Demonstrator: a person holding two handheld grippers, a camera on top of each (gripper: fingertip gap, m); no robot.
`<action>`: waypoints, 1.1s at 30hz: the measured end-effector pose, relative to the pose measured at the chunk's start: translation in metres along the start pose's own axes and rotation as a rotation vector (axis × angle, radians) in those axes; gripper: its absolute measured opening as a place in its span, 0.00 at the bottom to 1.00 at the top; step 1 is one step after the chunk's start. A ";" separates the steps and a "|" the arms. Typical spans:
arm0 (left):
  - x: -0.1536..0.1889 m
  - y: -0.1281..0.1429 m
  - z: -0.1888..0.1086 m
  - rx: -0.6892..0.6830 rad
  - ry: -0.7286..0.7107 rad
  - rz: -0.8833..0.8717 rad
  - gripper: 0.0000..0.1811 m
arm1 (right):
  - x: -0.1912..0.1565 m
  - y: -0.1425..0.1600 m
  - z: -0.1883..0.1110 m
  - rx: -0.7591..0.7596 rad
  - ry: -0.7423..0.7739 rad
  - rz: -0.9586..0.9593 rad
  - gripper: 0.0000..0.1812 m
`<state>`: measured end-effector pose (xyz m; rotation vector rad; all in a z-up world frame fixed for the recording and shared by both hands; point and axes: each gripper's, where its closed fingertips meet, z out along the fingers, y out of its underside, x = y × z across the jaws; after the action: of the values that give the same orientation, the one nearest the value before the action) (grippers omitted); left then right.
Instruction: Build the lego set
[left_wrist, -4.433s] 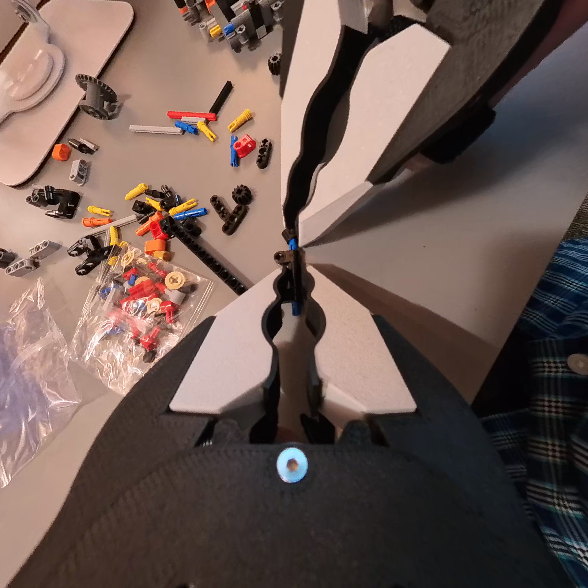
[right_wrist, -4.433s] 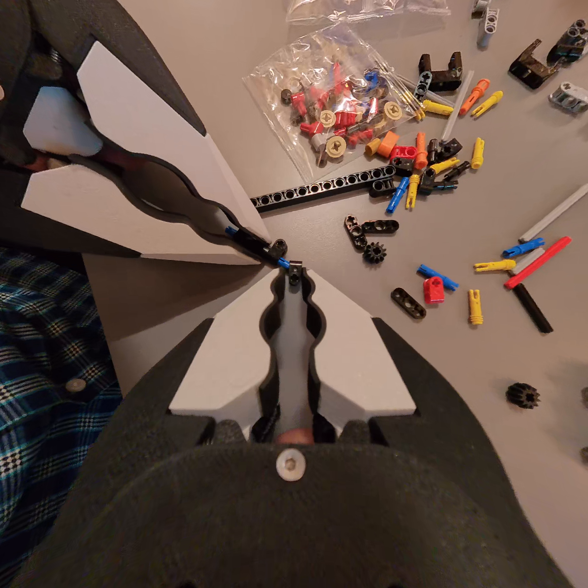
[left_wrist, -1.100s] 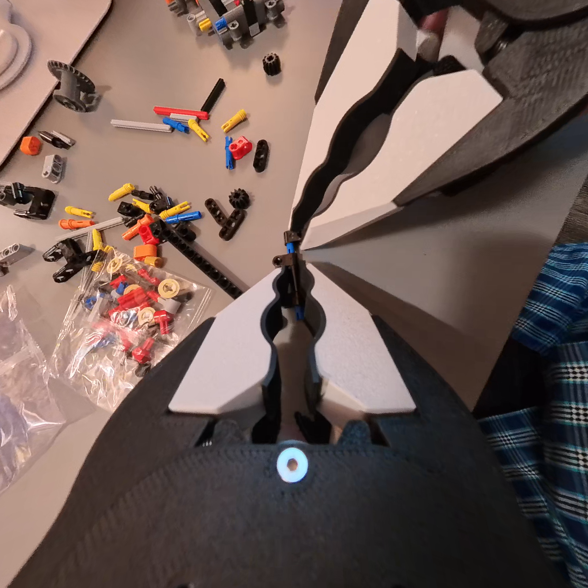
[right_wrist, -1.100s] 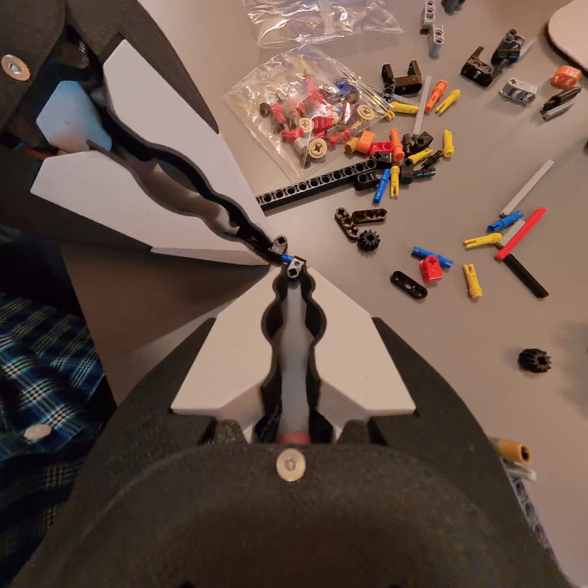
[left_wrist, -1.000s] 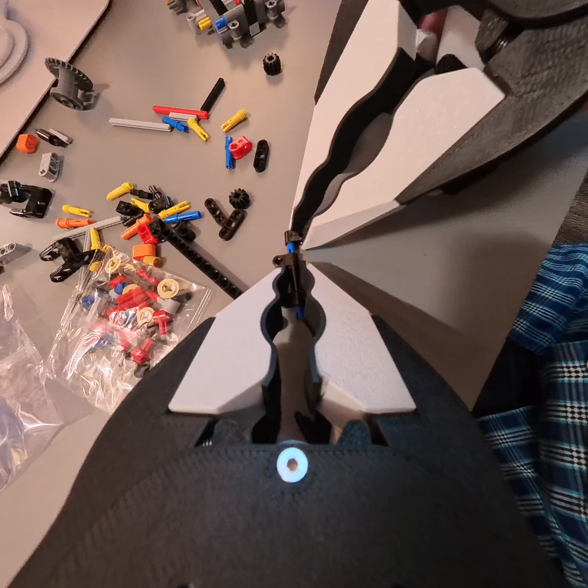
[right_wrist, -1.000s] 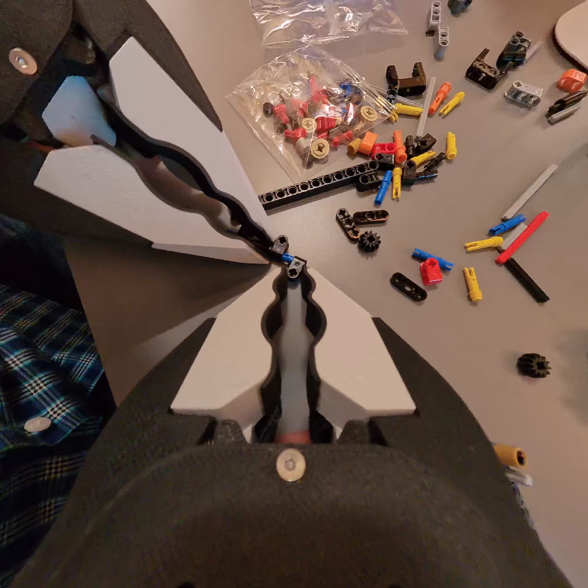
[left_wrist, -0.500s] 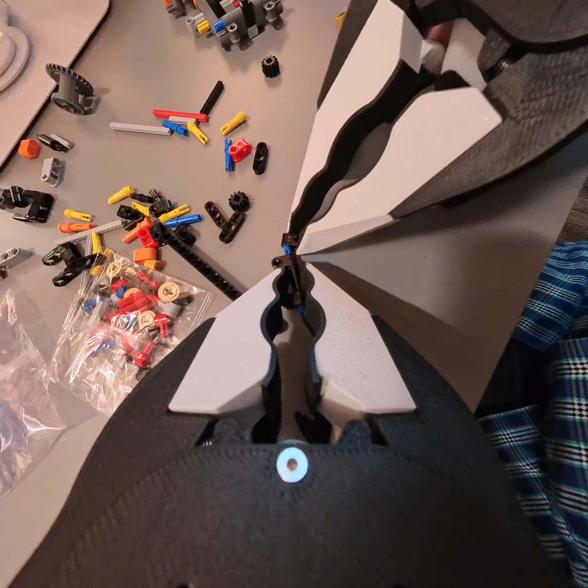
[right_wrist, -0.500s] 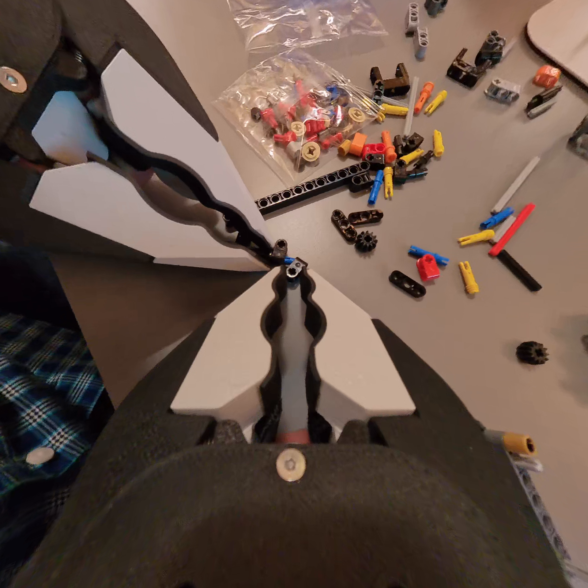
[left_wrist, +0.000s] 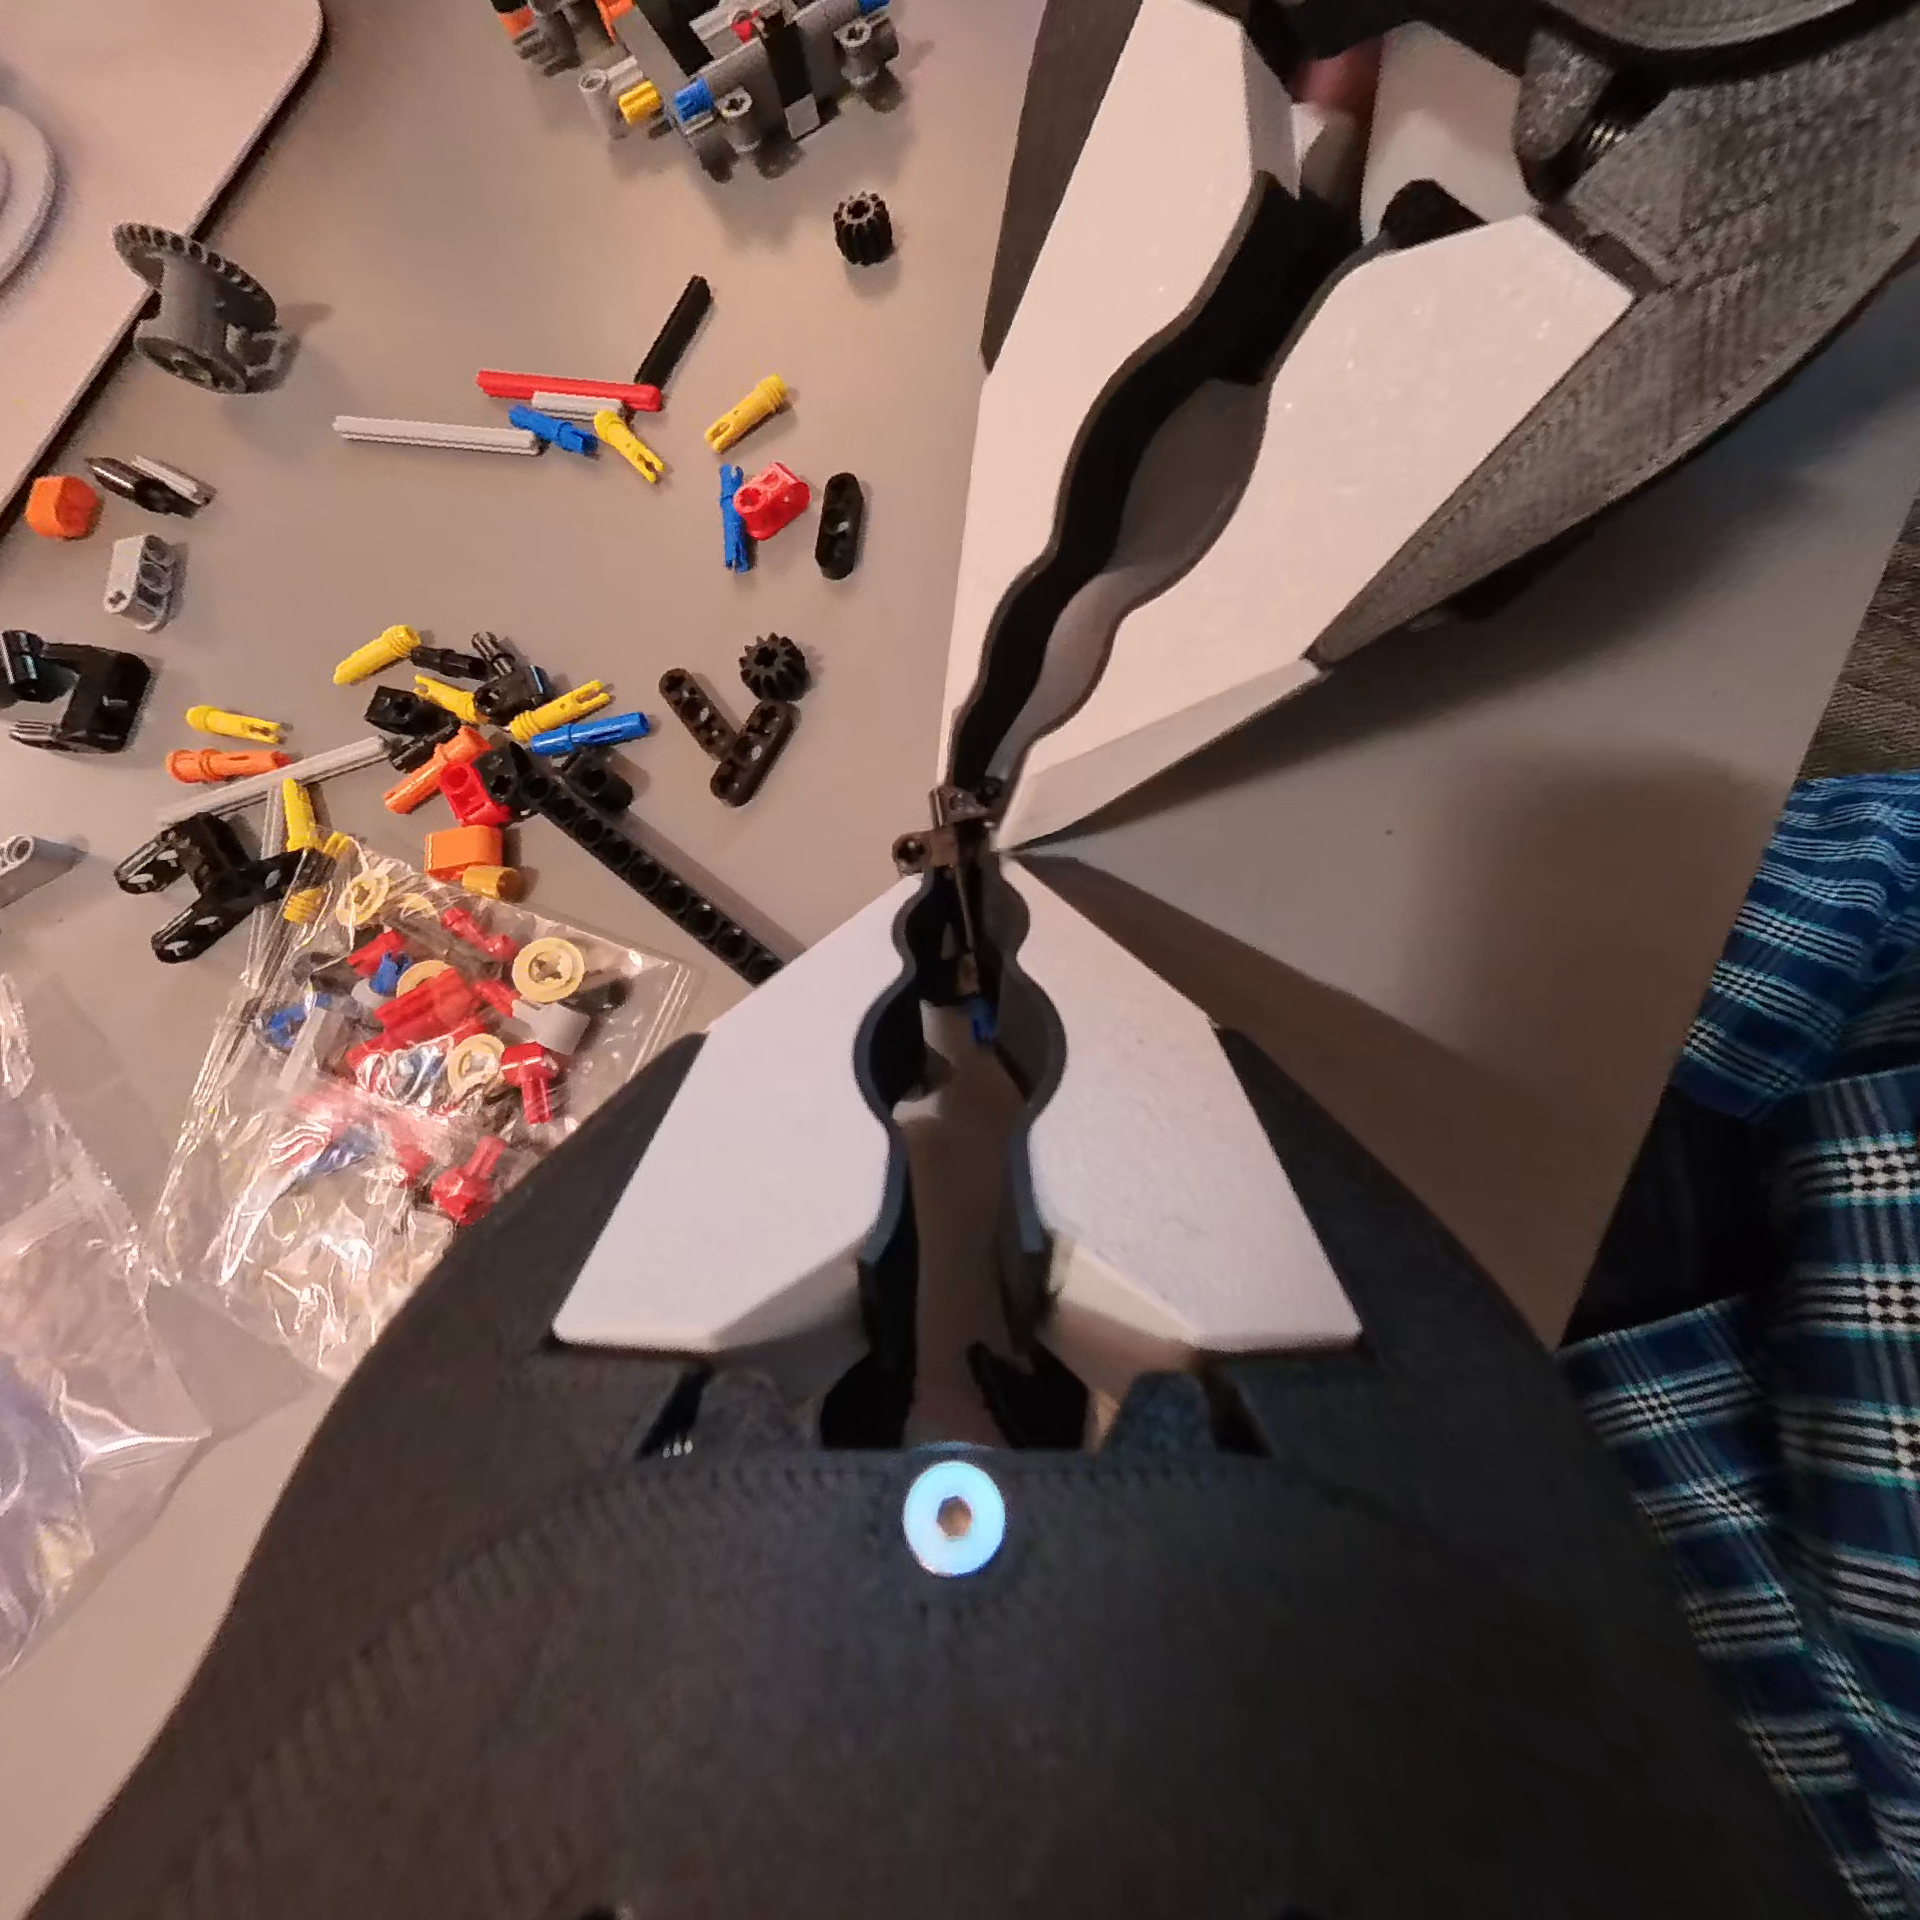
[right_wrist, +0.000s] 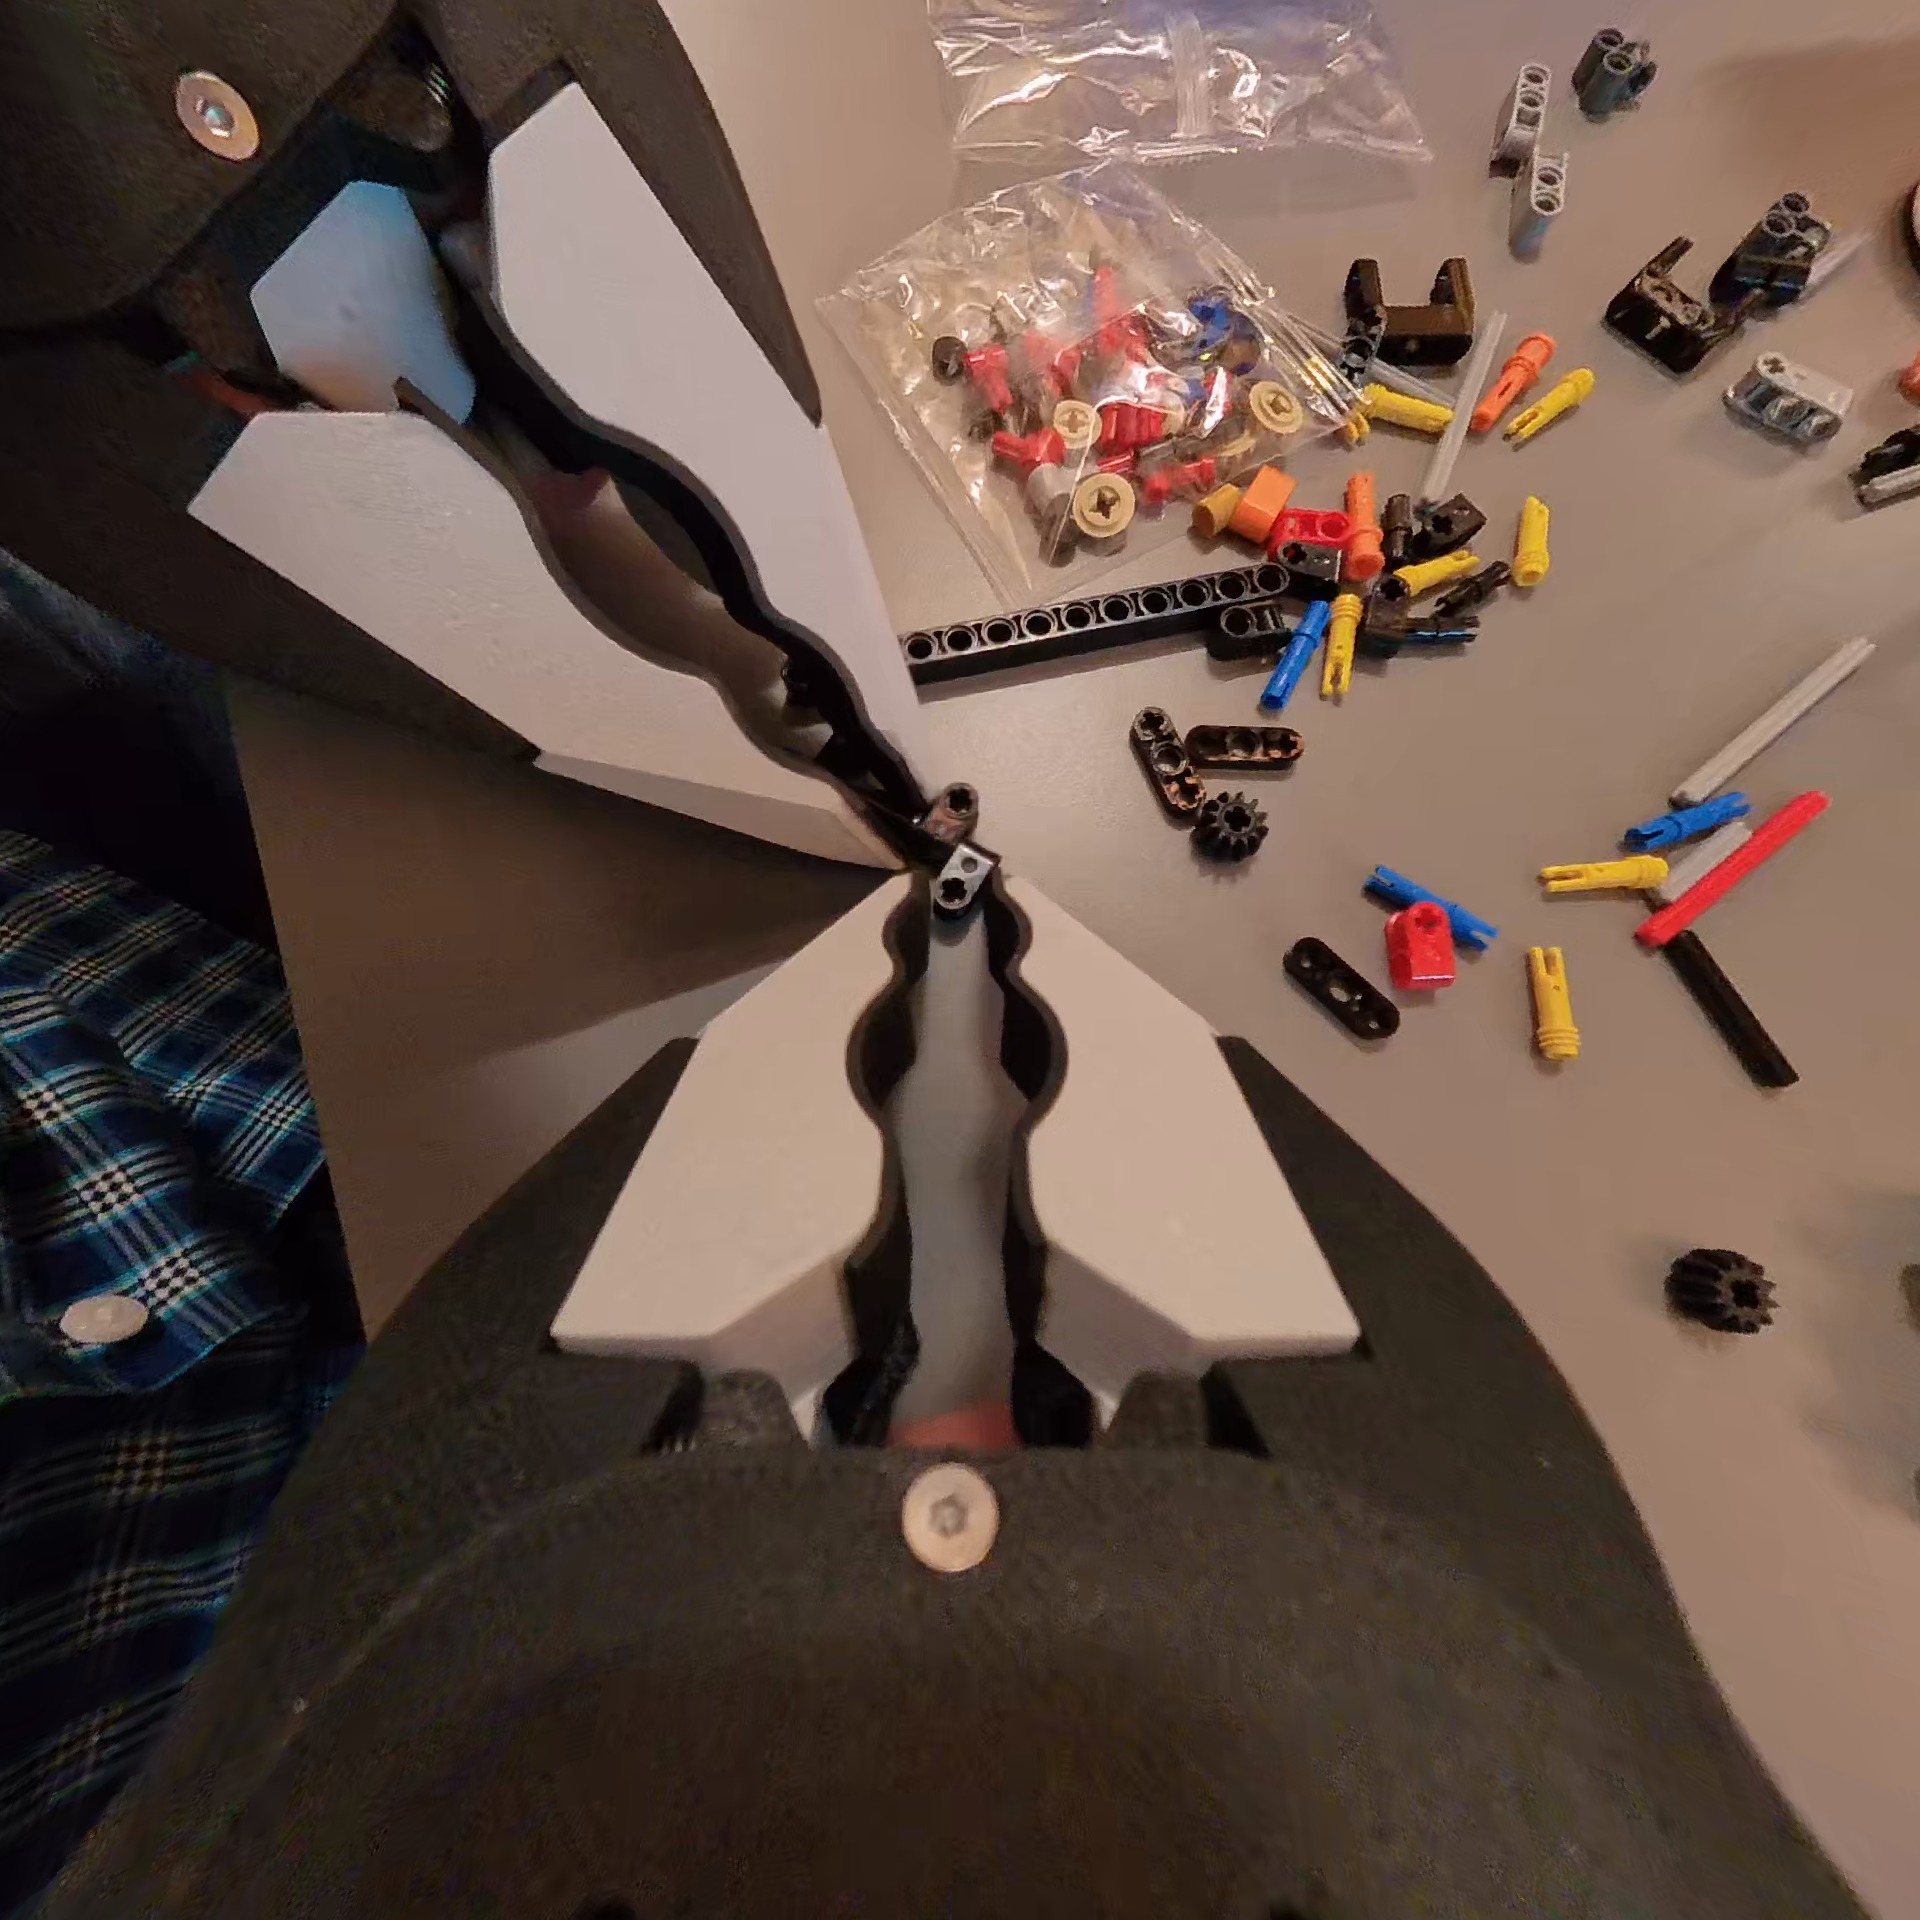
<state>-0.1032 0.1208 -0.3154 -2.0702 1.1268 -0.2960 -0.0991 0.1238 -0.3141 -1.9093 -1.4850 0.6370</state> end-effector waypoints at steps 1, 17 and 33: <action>0.000 -0.001 0.000 0.000 -0.010 0.006 0.02 | 0.000 0.001 -0.002 -0.003 0.015 -0.009 0.05; 0.007 -0.005 0.003 -0.003 -0.003 -0.022 0.03 | 0.003 0.002 -0.012 0.024 0.060 -0.057 0.00; 0.007 -0.024 -0.007 0.082 0.044 -0.071 0.13 | 0.013 0.000 -0.049 0.064 0.093 -0.069 0.01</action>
<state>-0.0880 0.1195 -0.2948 -2.0429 1.0505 -0.4174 -0.0620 0.1272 -0.2805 -1.8065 -1.4482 0.5511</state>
